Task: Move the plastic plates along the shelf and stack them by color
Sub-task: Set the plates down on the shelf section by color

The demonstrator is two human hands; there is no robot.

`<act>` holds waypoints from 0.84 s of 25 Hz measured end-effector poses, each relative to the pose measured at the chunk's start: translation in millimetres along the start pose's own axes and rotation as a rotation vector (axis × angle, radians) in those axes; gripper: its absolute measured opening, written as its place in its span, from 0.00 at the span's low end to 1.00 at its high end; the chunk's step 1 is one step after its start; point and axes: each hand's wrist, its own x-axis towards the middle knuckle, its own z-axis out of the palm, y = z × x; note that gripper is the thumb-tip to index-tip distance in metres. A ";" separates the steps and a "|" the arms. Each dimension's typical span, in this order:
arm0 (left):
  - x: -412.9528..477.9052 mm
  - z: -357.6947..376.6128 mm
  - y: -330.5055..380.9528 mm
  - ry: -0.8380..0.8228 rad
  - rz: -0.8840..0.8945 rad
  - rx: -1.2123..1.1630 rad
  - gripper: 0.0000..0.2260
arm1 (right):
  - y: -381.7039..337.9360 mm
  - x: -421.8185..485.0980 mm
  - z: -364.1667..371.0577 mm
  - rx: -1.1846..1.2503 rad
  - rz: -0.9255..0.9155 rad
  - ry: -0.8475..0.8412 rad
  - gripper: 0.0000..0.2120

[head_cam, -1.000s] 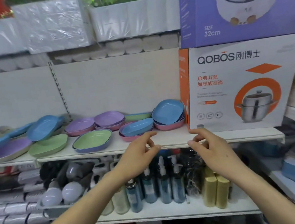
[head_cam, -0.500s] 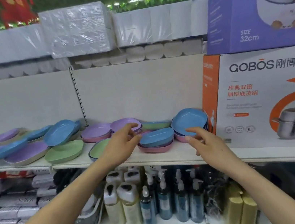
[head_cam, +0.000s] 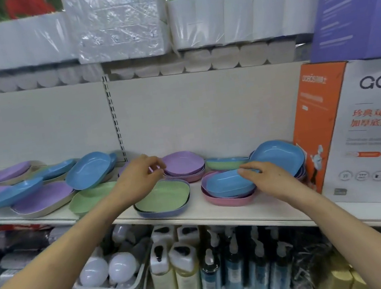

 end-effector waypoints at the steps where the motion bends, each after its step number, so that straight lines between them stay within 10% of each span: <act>1: -0.8 -5.0 -7.1 -0.022 -0.003 0.047 0.05 | 0.8 3.6 1.0 -0.029 0.014 0.001 0.20; 11: -6.8 -12.4 -41.3 -0.356 -0.211 0.248 0.19 | 0.4 -1.3 -8.3 -0.095 0.006 0.079 0.23; 21: -9.2 -10.1 -24.9 -0.148 -0.156 0.429 0.13 | -5.4 -38.6 -25.8 0.024 -0.112 0.199 0.21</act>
